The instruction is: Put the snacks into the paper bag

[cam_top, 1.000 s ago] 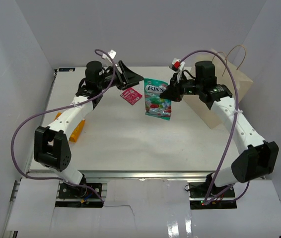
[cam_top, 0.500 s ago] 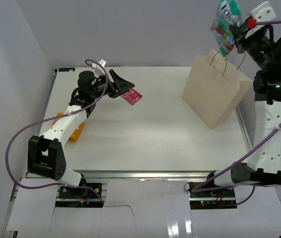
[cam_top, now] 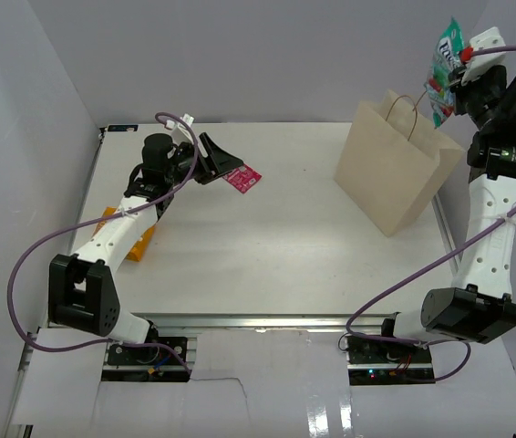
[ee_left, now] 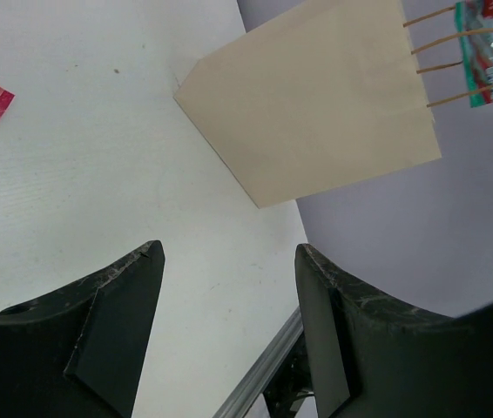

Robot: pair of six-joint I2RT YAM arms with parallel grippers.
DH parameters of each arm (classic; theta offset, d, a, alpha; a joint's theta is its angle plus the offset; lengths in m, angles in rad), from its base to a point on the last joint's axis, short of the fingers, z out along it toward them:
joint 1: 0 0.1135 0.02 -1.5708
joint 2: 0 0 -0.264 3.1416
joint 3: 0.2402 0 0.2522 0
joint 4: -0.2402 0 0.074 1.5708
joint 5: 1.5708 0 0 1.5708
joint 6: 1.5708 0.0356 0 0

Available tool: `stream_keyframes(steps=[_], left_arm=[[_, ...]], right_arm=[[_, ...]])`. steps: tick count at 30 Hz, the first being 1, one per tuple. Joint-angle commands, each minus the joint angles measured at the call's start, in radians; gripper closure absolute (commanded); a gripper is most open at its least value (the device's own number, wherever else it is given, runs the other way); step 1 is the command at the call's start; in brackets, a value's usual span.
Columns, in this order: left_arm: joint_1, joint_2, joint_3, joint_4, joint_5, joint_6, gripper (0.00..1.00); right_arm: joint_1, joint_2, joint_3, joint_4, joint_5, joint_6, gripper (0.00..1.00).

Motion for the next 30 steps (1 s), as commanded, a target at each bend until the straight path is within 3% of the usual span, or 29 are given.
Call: stream_keyframes(steps=[1, 11, 14, 15, 18, 22, 30], left_arm=[[0.007, -0.072, -0.008, -0.045, -0.035, 0.056, 0.28], [0.011, -0.127, 0.0, -0.175, -0.108, 0.169, 0.28], [0.01, -0.149, 0.026, -0.252, -0.191, 0.245, 0.27], [0.011, -0.153, 0.035, -0.304, -0.223, 0.263, 0.27], [0.011, -0.162, 0.087, -0.425, -0.371, 0.369, 0.28], [0.011, -0.173, 0.113, -0.551, -0.565, 0.424, 0.28], [0.011, -0.219, 0.08, -0.652, -0.909, 0.565, 0.27]], right_arm=[[-0.01, -0.028, -0.071, 0.049, -0.057, -0.085, 0.92], [-0.021, -0.025, -0.194, -0.054, -0.18, -0.237, 0.91], [-0.019, -0.031, -0.229, -0.078, -0.188, -0.267, 0.78], [-0.021, -0.035, -0.238, -0.08, -0.186, -0.27, 0.63], [-0.024, -0.048, -0.263, -0.077, -0.183, -0.27, 0.47], [-0.033, -0.054, -0.214, -0.067, -0.169, -0.197, 0.39], [-0.056, -0.026, 0.111, 0.005, -0.123, 0.035, 0.3]])
